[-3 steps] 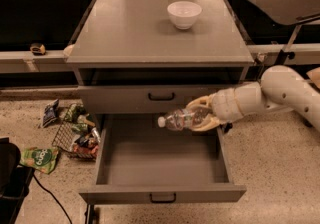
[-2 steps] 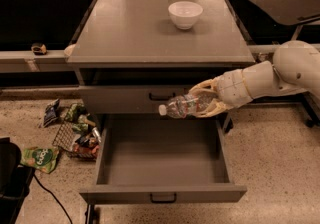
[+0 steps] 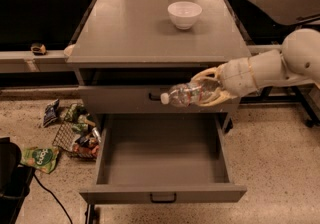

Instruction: Pick water bottle from middle drawer and place on counter

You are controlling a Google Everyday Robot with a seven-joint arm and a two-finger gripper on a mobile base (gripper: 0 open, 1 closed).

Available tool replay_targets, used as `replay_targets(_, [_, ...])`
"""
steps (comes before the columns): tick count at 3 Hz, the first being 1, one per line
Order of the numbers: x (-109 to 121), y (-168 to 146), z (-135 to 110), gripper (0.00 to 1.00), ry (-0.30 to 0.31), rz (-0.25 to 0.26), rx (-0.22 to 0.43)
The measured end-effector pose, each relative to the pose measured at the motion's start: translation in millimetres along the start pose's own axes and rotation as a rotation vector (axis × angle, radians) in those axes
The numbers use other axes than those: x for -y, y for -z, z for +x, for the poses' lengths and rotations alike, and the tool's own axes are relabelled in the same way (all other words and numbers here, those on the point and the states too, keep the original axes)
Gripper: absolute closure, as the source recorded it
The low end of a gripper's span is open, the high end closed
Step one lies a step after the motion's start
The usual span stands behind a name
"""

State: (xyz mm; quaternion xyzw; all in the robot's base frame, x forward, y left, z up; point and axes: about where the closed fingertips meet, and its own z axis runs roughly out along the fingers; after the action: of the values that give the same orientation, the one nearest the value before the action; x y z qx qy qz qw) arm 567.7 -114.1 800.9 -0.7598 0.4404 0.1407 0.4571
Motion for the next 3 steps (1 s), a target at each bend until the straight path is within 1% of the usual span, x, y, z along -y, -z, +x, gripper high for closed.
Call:
replay_targets(1, [49,27,-26,1.00,0.107,0.033,0.058])
replay_targets(2, [98,40,-51,1.00,0.212,0.045,0.103])
replay_targets(3, [125,63,-61,1.00,0.253,0.105,0.090])
